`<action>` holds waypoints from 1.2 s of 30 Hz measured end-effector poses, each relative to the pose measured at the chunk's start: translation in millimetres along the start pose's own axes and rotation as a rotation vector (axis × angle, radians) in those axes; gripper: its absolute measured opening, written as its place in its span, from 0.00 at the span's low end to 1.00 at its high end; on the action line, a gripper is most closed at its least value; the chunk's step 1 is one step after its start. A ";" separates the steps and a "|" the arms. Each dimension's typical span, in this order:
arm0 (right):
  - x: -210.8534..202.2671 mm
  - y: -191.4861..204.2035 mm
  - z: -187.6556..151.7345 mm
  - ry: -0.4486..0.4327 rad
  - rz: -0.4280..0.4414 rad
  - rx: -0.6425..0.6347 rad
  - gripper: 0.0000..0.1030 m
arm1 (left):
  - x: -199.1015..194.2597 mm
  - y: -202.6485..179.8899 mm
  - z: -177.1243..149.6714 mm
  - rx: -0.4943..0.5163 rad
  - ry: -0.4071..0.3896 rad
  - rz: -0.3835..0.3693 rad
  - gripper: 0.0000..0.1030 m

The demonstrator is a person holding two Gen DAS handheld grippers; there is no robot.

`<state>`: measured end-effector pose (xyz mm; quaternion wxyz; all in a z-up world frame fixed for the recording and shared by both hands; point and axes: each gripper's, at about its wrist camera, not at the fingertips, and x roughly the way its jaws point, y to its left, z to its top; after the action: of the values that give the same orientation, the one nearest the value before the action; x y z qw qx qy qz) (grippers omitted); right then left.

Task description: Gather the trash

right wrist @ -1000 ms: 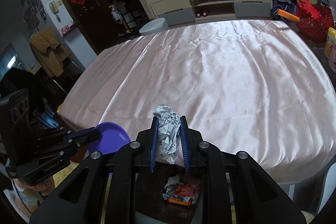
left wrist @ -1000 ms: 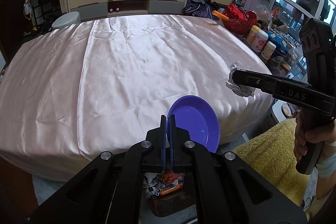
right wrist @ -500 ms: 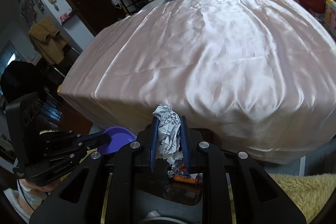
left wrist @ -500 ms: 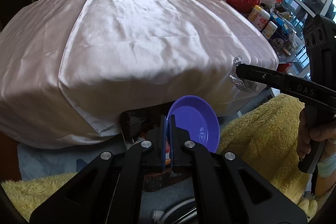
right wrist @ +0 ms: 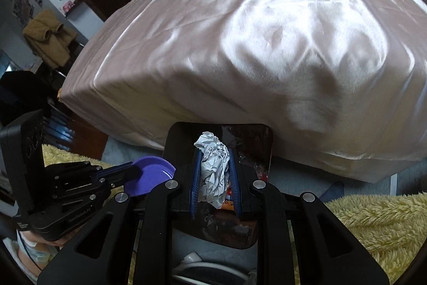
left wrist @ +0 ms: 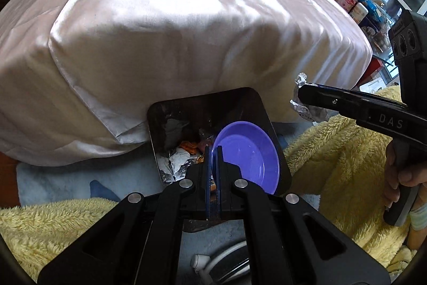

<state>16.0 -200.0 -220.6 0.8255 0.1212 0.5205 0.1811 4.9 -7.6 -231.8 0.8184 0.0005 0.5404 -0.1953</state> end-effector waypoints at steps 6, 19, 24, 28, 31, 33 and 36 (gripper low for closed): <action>10.7 -8.3 -1.1 0.025 0.000 0.015 0.23 | 13.0 1.8 -1.4 0.003 0.037 0.016 0.01; 18.0 -15.0 2.4 0.030 -0.025 0.044 0.62 | 23.7 6.5 -0.9 -0.014 0.069 0.049 0.40; 12.1 -23.8 0.7 0.004 -0.021 0.069 0.83 | 20.0 10.8 -0.1 -0.019 0.059 0.084 0.69; -1.9 -30.5 3.0 -0.039 -0.033 0.092 0.96 | 11.5 13.9 1.2 -0.034 0.030 0.128 0.90; -16.5 -31.5 5.6 -0.069 -0.034 0.119 0.96 | 1.7 16.5 0.8 -0.057 0.012 0.143 0.92; -30.7 -28.2 8.3 -0.096 -0.049 0.122 0.97 | -8.4 16.7 4.2 -0.066 -0.015 0.154 0.92; -59.9 -12.9 14.0 -0.179 -0.089 0.068 0.97 | -38.3 11.7 10.5 -0.060 -0.096 0.166 0.92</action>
<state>7.3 -237.3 -170.7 0.8714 0.1415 0.4555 0.1149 5.0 13.2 -196.1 0.8564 0.0113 0.5042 -0.1105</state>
